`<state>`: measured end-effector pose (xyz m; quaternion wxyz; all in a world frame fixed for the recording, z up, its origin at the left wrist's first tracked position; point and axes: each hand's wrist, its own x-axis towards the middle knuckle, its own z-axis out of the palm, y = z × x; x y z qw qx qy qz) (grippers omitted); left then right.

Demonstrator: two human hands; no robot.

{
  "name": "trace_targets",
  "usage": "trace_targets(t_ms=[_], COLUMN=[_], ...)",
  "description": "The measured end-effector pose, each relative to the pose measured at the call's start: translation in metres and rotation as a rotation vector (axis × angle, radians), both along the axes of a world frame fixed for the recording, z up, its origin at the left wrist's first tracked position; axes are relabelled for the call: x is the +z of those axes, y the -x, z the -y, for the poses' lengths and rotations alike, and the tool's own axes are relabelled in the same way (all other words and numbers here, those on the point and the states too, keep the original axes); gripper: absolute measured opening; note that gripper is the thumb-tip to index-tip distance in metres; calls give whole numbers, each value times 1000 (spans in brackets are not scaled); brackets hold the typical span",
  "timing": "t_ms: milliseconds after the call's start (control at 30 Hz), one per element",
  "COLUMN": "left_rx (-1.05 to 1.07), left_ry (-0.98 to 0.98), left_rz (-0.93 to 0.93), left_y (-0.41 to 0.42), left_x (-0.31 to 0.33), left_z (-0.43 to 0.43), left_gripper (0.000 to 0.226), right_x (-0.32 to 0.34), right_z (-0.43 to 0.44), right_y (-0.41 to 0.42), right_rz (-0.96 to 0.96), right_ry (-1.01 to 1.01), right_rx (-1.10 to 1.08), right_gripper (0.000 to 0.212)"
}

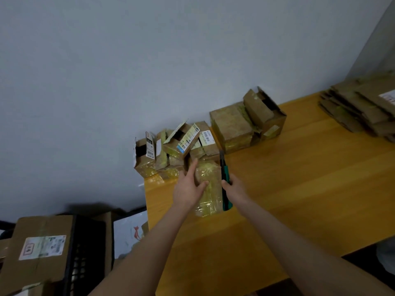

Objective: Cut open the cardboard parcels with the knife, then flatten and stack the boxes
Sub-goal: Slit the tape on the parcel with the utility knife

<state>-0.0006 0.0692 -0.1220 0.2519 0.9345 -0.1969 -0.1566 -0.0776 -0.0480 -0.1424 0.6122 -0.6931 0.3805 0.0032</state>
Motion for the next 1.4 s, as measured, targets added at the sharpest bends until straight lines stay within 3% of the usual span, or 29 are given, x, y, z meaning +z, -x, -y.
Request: trace_targets(t_ms=[133, 333, 467, 800, 1400], left_rx=[18, 8, 35, 47, -40], left_ry=[-48, 6, -7, -84, -74], left_rz=[-26, 28, 70, 156, 206], left_y=[-9, -9, -7, 0, 11], left_x=[4, 9, 12, 9, 6], left_z=[5, 8, 16, 33, 39], left_gripper=[61, 56, 53, 47, 47], right_x=[4, 12, 28, 43, 53], right_z=[4, 3, -6, -12, -11], right_y=[2, 37, 54, 46, 56], right_rz=[-50, -51, -107, -315, -418], right_ry=[192, 606, 757, 938, 888], right_rx=[37, 132, 283, 463, 639], right_gripper=[36, 45, 49, 55, 35])
